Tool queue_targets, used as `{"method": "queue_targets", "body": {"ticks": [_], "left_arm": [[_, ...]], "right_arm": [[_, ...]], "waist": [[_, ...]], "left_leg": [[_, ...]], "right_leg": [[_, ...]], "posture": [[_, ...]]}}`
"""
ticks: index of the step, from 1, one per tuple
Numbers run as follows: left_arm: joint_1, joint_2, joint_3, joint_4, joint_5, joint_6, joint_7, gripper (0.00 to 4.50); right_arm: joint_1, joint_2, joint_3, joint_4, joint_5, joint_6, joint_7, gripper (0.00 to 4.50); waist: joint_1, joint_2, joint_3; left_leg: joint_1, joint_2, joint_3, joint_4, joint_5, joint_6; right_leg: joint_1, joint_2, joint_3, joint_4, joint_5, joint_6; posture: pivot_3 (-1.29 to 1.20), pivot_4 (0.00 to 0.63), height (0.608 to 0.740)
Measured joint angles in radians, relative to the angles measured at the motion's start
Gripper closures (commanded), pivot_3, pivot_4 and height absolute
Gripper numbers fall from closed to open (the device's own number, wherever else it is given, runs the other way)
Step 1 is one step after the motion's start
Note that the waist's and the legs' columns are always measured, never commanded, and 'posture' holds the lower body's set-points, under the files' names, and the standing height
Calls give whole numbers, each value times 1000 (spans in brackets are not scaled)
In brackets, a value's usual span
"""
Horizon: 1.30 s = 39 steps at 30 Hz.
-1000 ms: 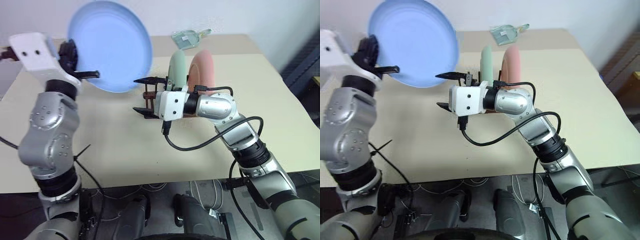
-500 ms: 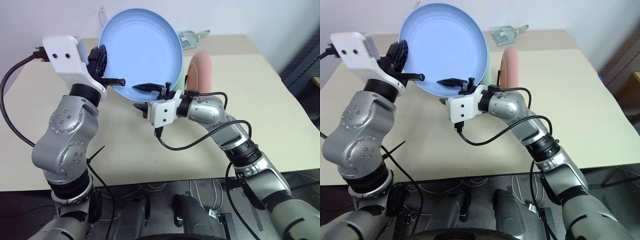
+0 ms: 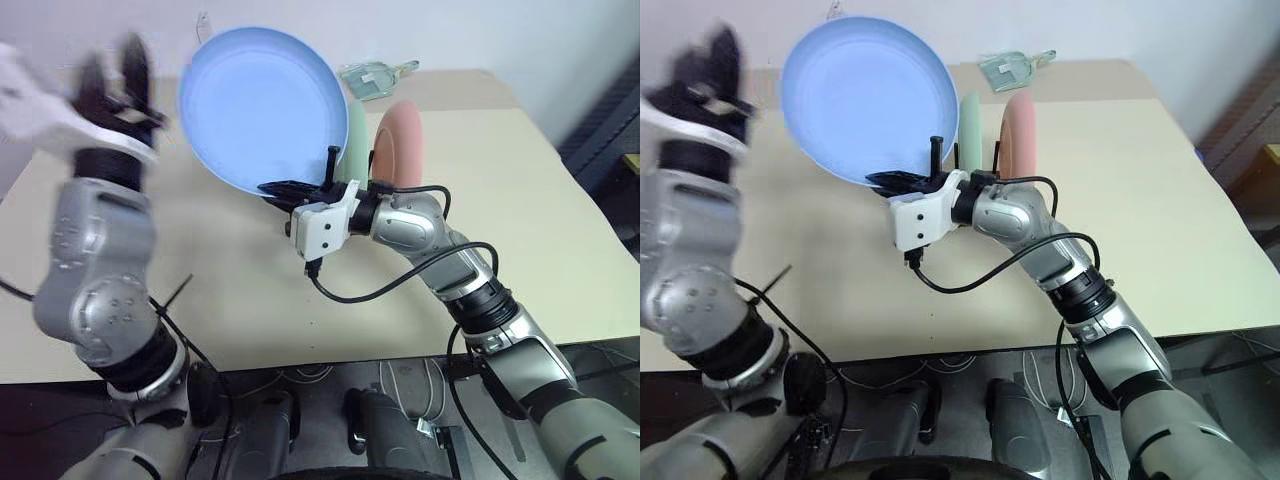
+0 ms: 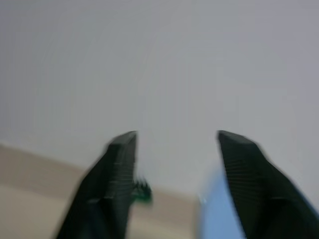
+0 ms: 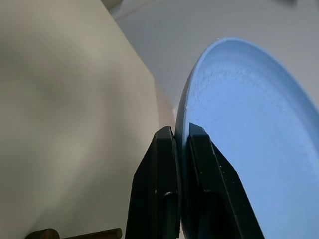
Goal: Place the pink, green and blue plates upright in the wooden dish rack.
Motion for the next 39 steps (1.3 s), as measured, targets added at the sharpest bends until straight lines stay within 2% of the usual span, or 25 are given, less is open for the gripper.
{"method": "queue_targets", "body": {"ticks": [5, 7, 11, 14, 17, 23, 30, 39], "left_arm": [[102, 192, 123, 121, 103, -108, -18, 978], [204, 269, 116, 170, 162, -133, -70, 978], [396, 331, 65, 222, 217, -175, -198, 978], [546, 343, -16, 225, 240, -229, -323, 978], [679, 343, -130, 198, 247, -281, -453, 978], [789, 313, -253, 121, 190, -322, -617, 978], [798, 310, -270, 121, 189, -330, -651, 978], [802, 302, -292, 121, 199, -331, -654, 978]], "right_arm": [[0, 50, -19, -7, 81, 0, 0, 4500], [1, 88, -42, -41, 149, 33, 3, 4500], [0, 200, -96, -136, 360, 204, 10, 4500], [-4, 294, -189, -218, 609, 438, -22, 4500], [-20, 356, -319, -257, 881, 710, -125, 4500], [-20, 448, -472, -248, 1176, 1029, -391, 4500], [-20, 482, -564, -209, 1336, 1148, -597, 4500], [-20, 482, -585, -162, 1353, 1121, -718, 4500]], "waist": [[1, 0, 0], [2, 0, 0], [5, 0, 0], [4, 0, 0], [4, 0, 0], [1, 4, 1], [1, 4, 1], [1, 5, 1]], "left_leg": [[2, 0, 0, -1, 1, -1], [2, 0, 0, -1, 0, 0], [2, -1, -2, -1, -1, -1], [2, 0, -2, -2, -2, -2], [2, 0, -2, -3, -3, -2], [2, 1, -1, -10, -2, -2], [1, 1, -1, -8, -1, 0], [1, 1, -1, -8, 0, 1]], "right_leg": [[1, 2, 1, 2, 0, -1], [1, 2, 1, 2, 0, -1], [2, 0, 2, 1, -1, -3], [1, -1, 2, 1, -2, -5], [0, -1, 2, 2, -3, -7], [-5, -2, 2, 2, -7, -13], [-5, -2, 2, 4, -8, -14], [-5, -2, 1, 3, -8, -13]], "posture": [[0, 150, 735], [0, 150, 735], [0, 150, 735], [0, 150, 735], [0, 150, 735], [0, 150, 735], [0, 150, 735], [0, 150, 735]]}}
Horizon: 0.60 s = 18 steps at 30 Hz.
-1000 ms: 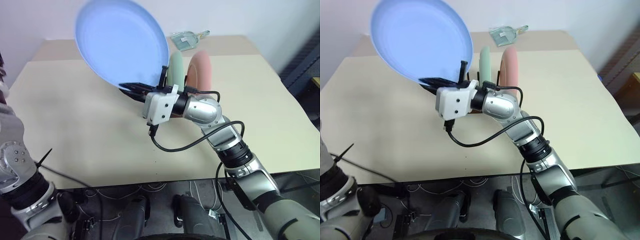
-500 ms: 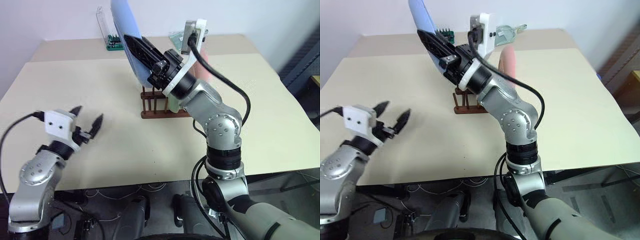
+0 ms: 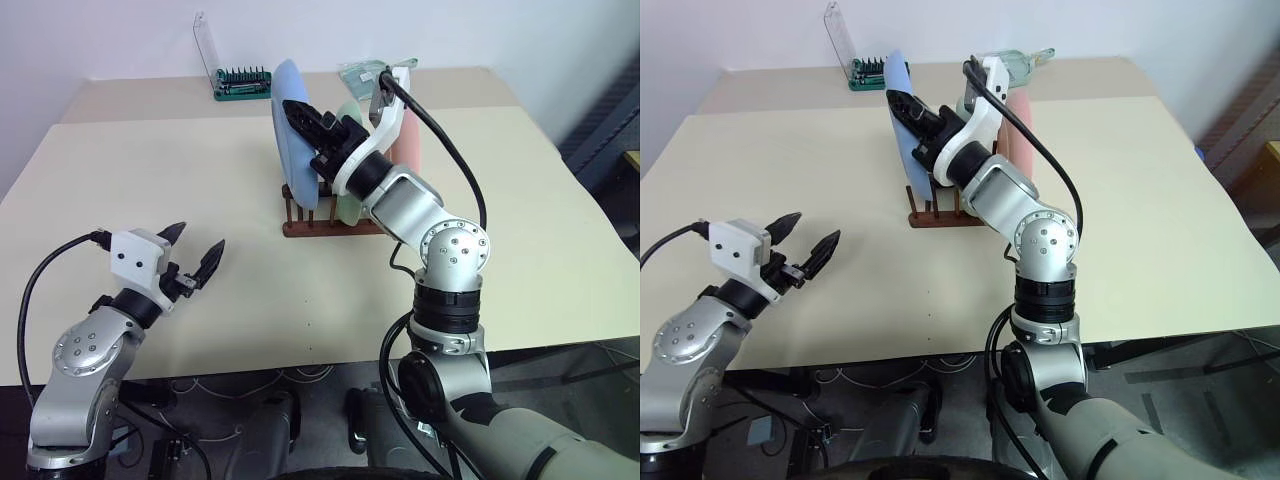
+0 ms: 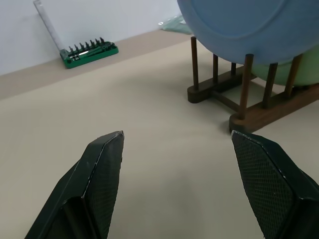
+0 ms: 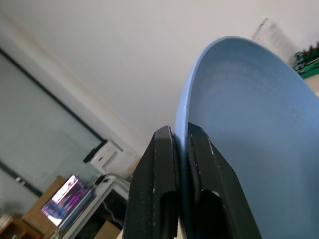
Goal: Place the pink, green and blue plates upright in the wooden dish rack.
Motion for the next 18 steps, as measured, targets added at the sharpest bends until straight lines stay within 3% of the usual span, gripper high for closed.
{"method": "queue_targets", "body": {"ticks": [16, 18], "left_arm": [[-8, -7, -9, -7, 5, 4, 14, 978], [-8, -7, -9, -8, 6, 5, 15, 912]], "right_arm": [[-1, 0, -1, 48, 20, -20, -130, 4500], [-1, 0, -1, 58, 23, -20, -145, 3798]], "waist": [[-1, 1, 0], [-1, 1, 1]], "left_leg": [[0, 0, 0, 0, 0, 0], [0, 0, 0, 0, 0, 0]], "right_leg": [[1, 0, 0, -1, 0, 0], [0, 0, -1, -2, 0, 0]], "posture": [[0, 150, 735], [0, 150, 735]]}}
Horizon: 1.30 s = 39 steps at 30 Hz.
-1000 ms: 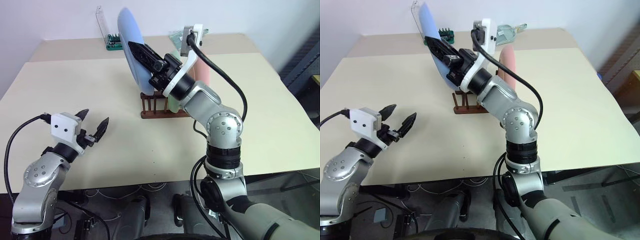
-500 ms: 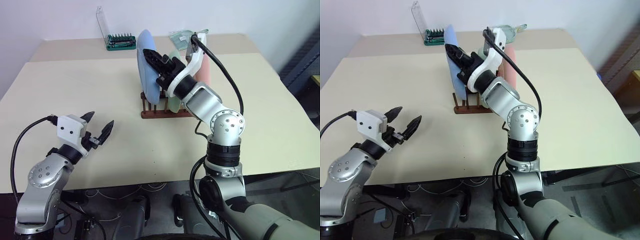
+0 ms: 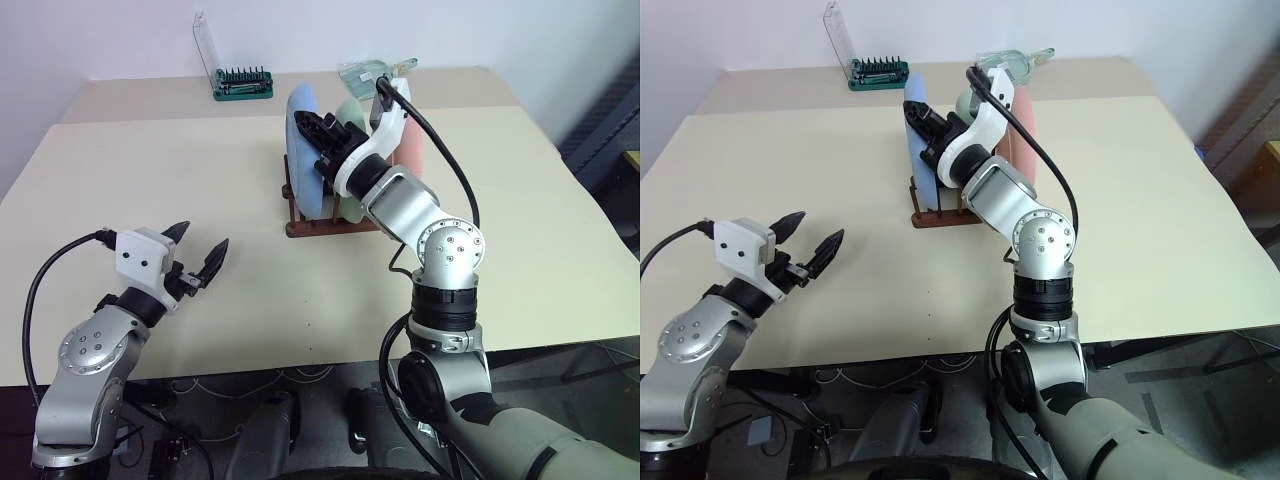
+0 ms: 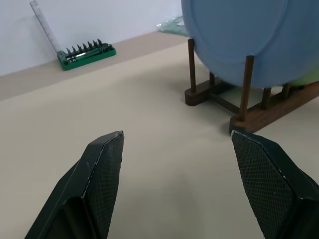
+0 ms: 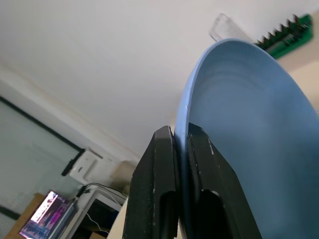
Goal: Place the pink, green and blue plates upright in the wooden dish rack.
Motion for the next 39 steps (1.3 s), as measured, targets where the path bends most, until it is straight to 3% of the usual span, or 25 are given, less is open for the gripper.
{"method": "queue_targets", "body": {"ticks": [3, 8, 12, 17, 20, 25, 31, 36, 39], "left_arm": [[0, 0, 0, 0, 0, 0, 0, 912], [0, 0, 0, 0, 1, 2, 0, 912], [0, 0, 0, 0, 1, 4, 0, 912], [0, 0, 0, 0, 0, 5, 0, 912], [-4, -1, -2, 0, 1, 6, 1, 912], [-21, -2, -7, 4, 3, 5, -1, 912], [-31, -1, -6, 77, 26, -24, -11, 912], [-36, -4, -10, 129, 45, -46, -19, 912], [-31, -11, -28, 185, 70, -92, -29, 912]], "right_arm": [[0, 0, 0, 5, 6, 0, -10, 2587], [0, 0, 2, 5, 14, 0, -12, 28], [-10, -4, 13, 5, -6, -6, 18, 28], [-74, -78, 65, -31, -63, -28, 175, 28], [-95, -175, 122, -87, -135, -69, 321, 28], [-91, -454, 171, -224, -293, -208, 613, 28], [151, -799, -5, -175, -436, -350, 835, 28], [247, -849, -105, -82, -459, -385, 899, 28], [452, -911, -133, -68, -526, -456, 959, 28]], "waist": [[0, 0, 0], [0, 0, 0], [-1, 1, 1], [-1, 1, 1], [1, 1, 1], [6, 1, 1], [25, 0, 1], [20, 5, 3], [39, 0, -2]], "left_leg": [[0, 0, 0, 0, 0, 0], [-1, 0, 0, 0, 0, 0], [-1, 0, 0, 0, 0, 0], [-3, 0, -1, 0, 0, 1], [-4, 0, -1, 1, 0, 1], [-10, -1, -1, 5, -2, 4], [-11, 0, -1, 7, -3, 5], [-11, 3, 3, 6, -3, 5], [-9, 6, 2, 7, -5, 6]], "right_leg": [[0, 0, 0, -1, 0, 0], [0, 0, 0, -1, 0, 0], [0, 0, -1, -2, 0, 0], [-1, 0, -2, -2, 0, 0], [-1, 0, -3, -4, 0, 0], [-2, -1, -4, -6, 1, 2], [0, -2, -5, -10, 1, 3], [-3, -2, -5, -8, 2, 3], [3, -2, -10, -12, 1, 4]], "posture": [[0, 150, 735], [0, 150, 735], [0, 150, 735], [0, 150, 735], [0, 150, 735], [0, 150, 735], [0, 150, 735], [0, 150, 735], [0, 150, 735]]}}
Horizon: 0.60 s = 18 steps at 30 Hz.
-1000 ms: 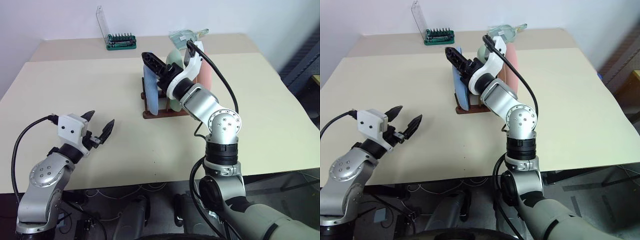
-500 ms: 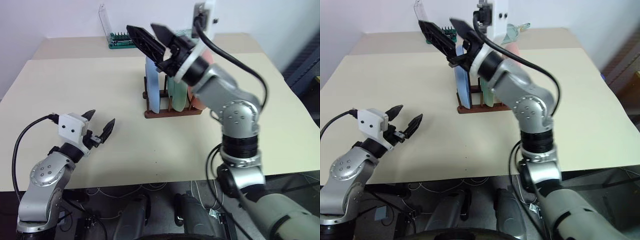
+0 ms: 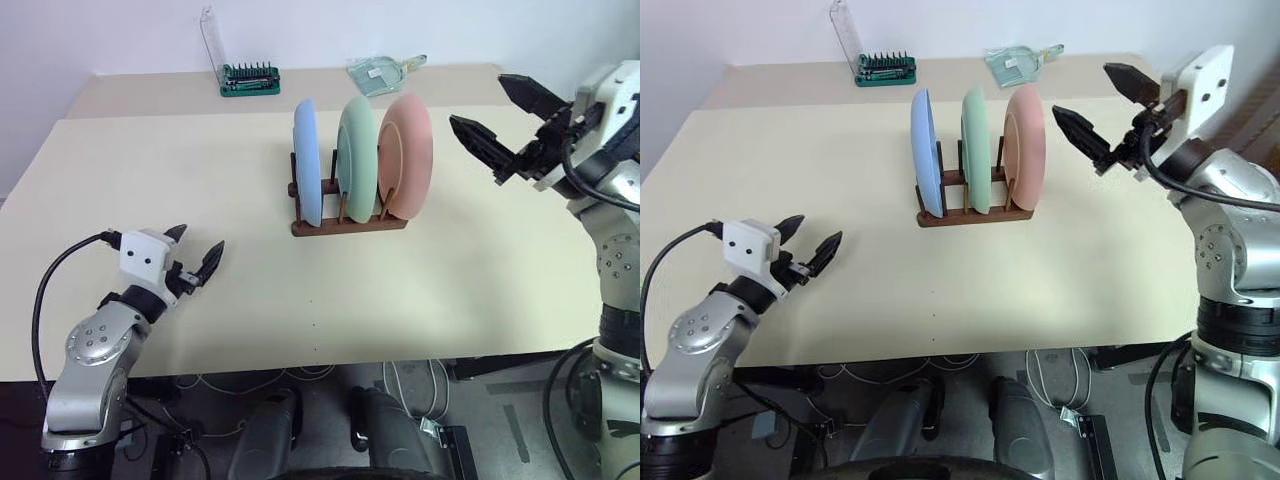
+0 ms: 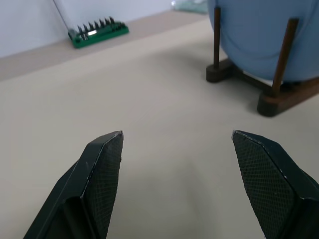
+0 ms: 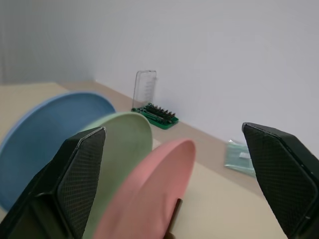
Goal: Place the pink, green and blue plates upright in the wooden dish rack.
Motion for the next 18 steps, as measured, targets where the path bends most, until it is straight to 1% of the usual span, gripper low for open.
{"method": "queue_targets", "body": {"ticks": [2, 3, 5, 7, 11, 18], "left_arm": [[37, 1, 0, 77, 20, -15, -15, 912], [49, 2, -3, 106, 28, -21, -21, 912], [59, 10, -8, 136, 46, -44, -36, 912], [55, 11, -8, 141, 52, -70, -45, 912], [47, 11, -7, 143, 52, -84, -55, 912], [44, 11, -5, 159, 51, -98, -64, 912]], "right_arm": [[122, 11, 19, 88, -61, -13, 1, 28], [158, 25, 35, 130, -92, -22, -2, 28], [211, 47, 83, 165, -145, -49, -1, 28], [217, 66, 112, 173, -173, -87, 3, 28], [193, 70, 109, 223, -189, -141, 8, 28], [208, 101, 109, 295, -207, -191, 9, 28]], "waist": [[8, 2, 1], [8, 5, 3], [7, 6, 3], [4, 7, 3], [5, 7, 3], [15, 7, 3]], "left_leg": [[-1, 0, 3, 2, -1, 1], [-3, -1, 5, 3, -2, 2], [-3, 0, 8, 4, -2, 2], [-2, 3, 12, 4, -2, 2], [-1, 4, 13, 4, -2, 2], [-1, 4, 15, 4, -2, 2]], "right_leg": [[0, -1, 1, -1, 0, 0], [-2, -2, 3, -1, 1, 0], [-4, -3, 4, 0, 2, 0], [-4, -3, 3, 0, 2, 1], [-4, -3, 3, 0, 3, 1], [-4, -3, 3, 0, 3, 1]], "posture": [[0, 150, 735], [0, 150, 735], [0, 150, 735], [0, 150, 735], [0, 150, 735], [0, 150, 735]]}}
